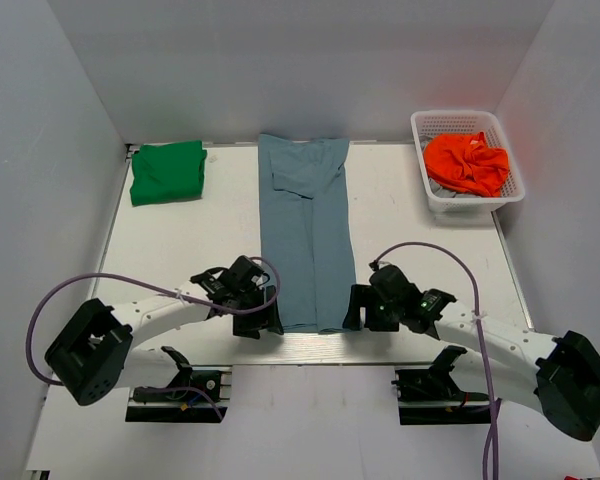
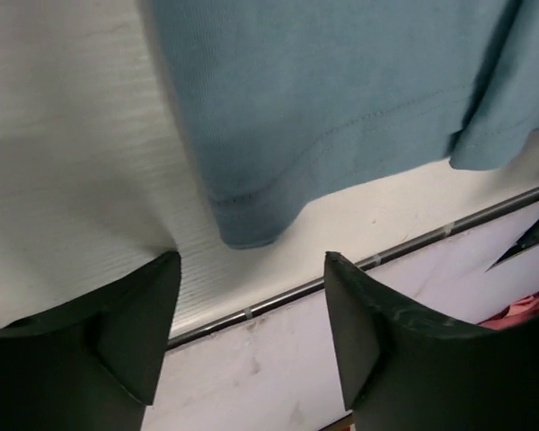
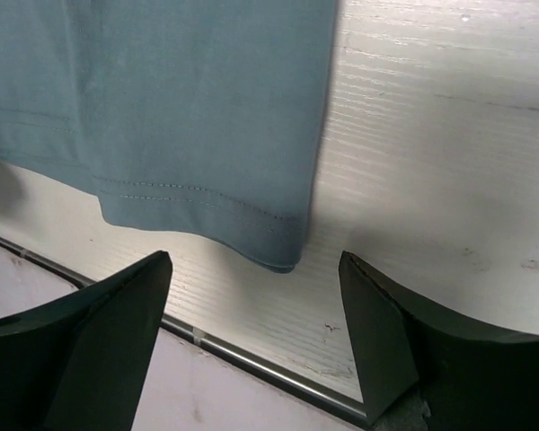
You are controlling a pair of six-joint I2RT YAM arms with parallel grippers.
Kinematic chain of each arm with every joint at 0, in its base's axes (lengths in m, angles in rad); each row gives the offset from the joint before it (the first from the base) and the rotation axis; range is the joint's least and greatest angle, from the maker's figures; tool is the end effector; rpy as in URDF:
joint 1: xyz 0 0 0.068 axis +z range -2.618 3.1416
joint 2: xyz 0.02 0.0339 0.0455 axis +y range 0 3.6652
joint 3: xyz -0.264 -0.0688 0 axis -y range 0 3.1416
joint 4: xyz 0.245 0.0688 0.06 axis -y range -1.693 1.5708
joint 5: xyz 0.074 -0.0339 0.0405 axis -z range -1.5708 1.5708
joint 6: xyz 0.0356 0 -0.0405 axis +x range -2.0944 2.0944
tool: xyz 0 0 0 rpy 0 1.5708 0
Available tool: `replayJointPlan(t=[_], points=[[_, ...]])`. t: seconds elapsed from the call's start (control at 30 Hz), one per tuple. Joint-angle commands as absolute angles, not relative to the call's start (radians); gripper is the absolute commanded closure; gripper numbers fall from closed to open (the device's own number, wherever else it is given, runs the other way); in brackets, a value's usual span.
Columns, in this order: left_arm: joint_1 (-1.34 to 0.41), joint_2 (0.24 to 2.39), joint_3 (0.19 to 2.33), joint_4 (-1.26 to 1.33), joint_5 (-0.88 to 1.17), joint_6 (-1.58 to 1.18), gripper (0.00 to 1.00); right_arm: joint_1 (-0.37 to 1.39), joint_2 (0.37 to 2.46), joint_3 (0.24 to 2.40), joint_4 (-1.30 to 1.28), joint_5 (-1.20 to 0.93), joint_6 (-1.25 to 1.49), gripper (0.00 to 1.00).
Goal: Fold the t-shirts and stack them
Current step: Grab the bottom of the folded rectangular tshirt with both arms, then fold the folded rectangular tshirt in 1/3 of the way
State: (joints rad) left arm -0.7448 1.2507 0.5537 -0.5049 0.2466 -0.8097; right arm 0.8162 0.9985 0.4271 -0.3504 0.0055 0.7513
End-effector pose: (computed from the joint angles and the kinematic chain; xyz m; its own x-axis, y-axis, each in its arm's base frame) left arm 0.1429 -0.1436 0.1516 -0.9958 -0.0370 -0.0838 0.0015 0.9084 -0.4181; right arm 0.1247 0.1323 0.1661 -0.8946 0.0450 -0.4447 -0.1582 0.8986 0.4093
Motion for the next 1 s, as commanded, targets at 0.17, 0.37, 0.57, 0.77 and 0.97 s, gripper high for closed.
replayJointPlan(t=[0.17, 0.37, 0.57, 0.77, 0.97], points=[[-0.753, 1.422, 0.593, -0.491, 0.150, -0.792, 0.49, 0.781, 1.084, 0.402, -0.242, -0.074, 0.746, 0.42], [-0.753, 1.497, 0.649, -0.531, 0.112, -0.779, 1.00, 0.775, 1.134, 0.437, -0.250, -0.074, 0.713, 0.83], [-0.753, 1.440, 0.761, -0.518, 0.137, -0.749, 1.00, 0.770, 1.143, 0.547, -0.213, 0.044, 0.664, 0.98], [-0.732, 1.474, 0.961, -0.652, 0.026, -0.739, 1.00, 0.752, 1.224, 0.733, -0.247, 0.216, 0.624, 1.00], [-0.713, 1.574, 1.215, -0.738, -0.184, -0.776, 1.00, 0.707, 1.357, 0.946, -0.304, 0.354, 0.571, 1.00]])
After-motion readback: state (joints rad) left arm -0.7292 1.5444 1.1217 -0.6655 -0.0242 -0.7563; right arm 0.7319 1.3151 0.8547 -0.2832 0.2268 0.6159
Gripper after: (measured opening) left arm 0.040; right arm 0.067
